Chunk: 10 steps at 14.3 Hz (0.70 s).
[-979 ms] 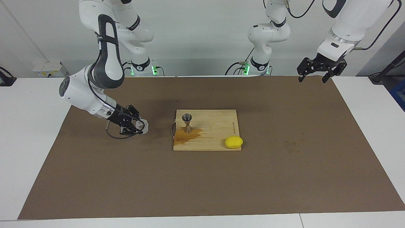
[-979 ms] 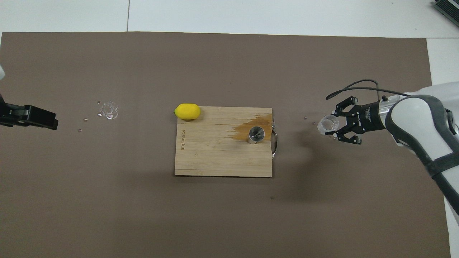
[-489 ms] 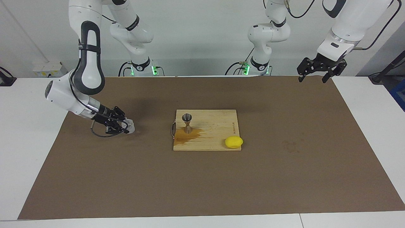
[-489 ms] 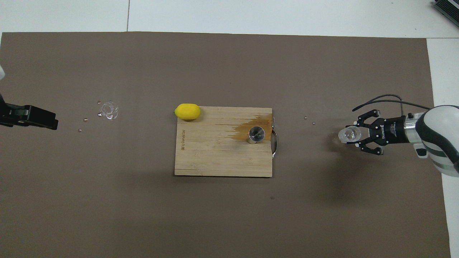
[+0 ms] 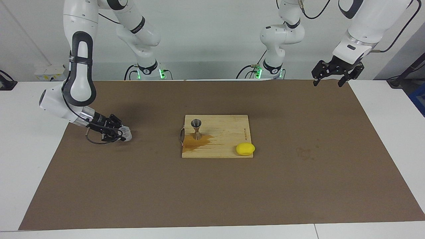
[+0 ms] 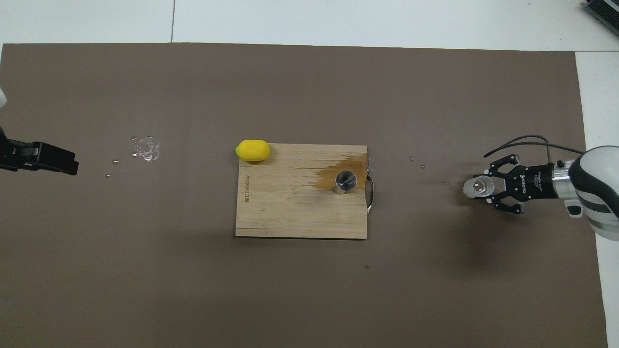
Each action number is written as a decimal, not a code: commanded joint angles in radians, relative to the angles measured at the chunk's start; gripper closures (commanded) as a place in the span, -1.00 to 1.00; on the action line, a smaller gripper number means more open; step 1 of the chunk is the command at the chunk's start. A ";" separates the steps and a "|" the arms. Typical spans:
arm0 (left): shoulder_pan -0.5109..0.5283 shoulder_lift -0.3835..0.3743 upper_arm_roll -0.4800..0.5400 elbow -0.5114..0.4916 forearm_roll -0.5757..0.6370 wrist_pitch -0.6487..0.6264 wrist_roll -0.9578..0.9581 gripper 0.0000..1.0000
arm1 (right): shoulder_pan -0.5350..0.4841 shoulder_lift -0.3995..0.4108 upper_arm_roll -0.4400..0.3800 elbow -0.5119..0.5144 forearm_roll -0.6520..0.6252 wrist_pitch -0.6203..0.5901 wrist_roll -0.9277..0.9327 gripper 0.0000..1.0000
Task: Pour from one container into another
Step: 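Carry the glass cup back and lower it onto the table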
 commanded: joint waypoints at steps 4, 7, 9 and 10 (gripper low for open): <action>-0.001 -0.025 0.004 -0.020 -0.012 -0.008 -0.011 -1.00 | -0.021 -0.015 0.007 -0.032 0.035 0.016 -0.040 -0.10; -0.001 -0.025 0.004 -0.021 -0.010 -0.008 -0.011 -1.00 | -0.036 -0.018 0.007 -0.033 0.035 0.019 -0.034 -0.90; -0.001 -0.025 0.004 -0.021 -0.012 -0.008 -0.011 -1.00 | -0.044 -0.041 0.006 -0.033 0.035 0.014 -0.026 -0.98; -0.001 -0.025 0.004 -0.021 -0.010 -0.008 -0.011 -1.00 | -0.051 -0.059 0.006 -0.033 0.035 0.003 -0.022 -0.98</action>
